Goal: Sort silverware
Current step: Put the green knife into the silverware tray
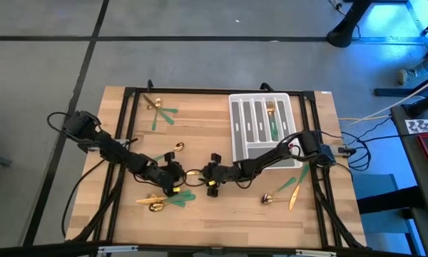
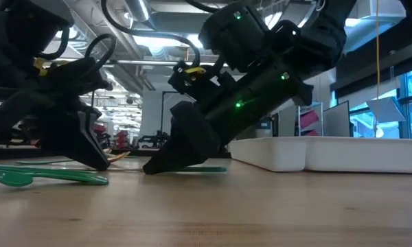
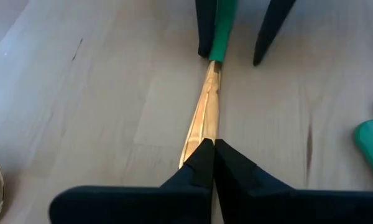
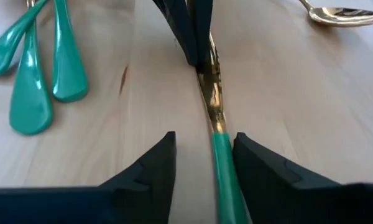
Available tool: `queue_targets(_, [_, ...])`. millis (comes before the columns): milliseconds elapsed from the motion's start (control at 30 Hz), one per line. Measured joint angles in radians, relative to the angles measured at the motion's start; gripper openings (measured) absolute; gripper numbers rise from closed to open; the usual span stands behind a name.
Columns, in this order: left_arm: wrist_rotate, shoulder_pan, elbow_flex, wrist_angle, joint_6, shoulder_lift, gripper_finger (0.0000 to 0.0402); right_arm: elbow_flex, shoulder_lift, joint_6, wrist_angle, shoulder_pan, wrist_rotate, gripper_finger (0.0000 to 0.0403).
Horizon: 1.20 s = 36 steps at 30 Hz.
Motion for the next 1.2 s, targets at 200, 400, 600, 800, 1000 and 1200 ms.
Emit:
queue_targets(200, [-0.033, -0.042, -0.005, 0.001, 0.064, -0.093, 0.0, -0.004, 0.0, -0.001, -0.013, -0.001, -0.023, 0.0109])
queue_targets(400, [-0.133, -0.08, -0.002, 0.016, 0.123, -0.198, 0.0, -0.005, 0.0, 0.013, -0.016, -0.007, -0.044, 0.0041])
queue_targets(600, [-0.174, -0.106, -0.001, 0.018, 0.153, -0.241, 0.0, -0.004, 0.022, 0.05, 0.023, -0.015, -0.066, 0.0014])
queue_targets(800, [-0.166, -0.121, 0.0, -0.035, 0.125, -0.223, 0.0036, -0.057, 0.041, 0.068, 0.21, -0.016, -0.11, 0.0001])
queue_targets(1000, [-0.16, -0.119, -0.003, -0.052, 0.09, -0.151, 0.0141, -0.075, 0.045, 0.076, 0.258, -0.017, -0.109, 0.0002])
queue_targets(1200, [-0.152, -0.085, -0.003, -0.057, -0.007, -0.053, 0.0208, -0.079, 0.028, 0.053, 0.296, -0.014, -0.089, 0.0014])
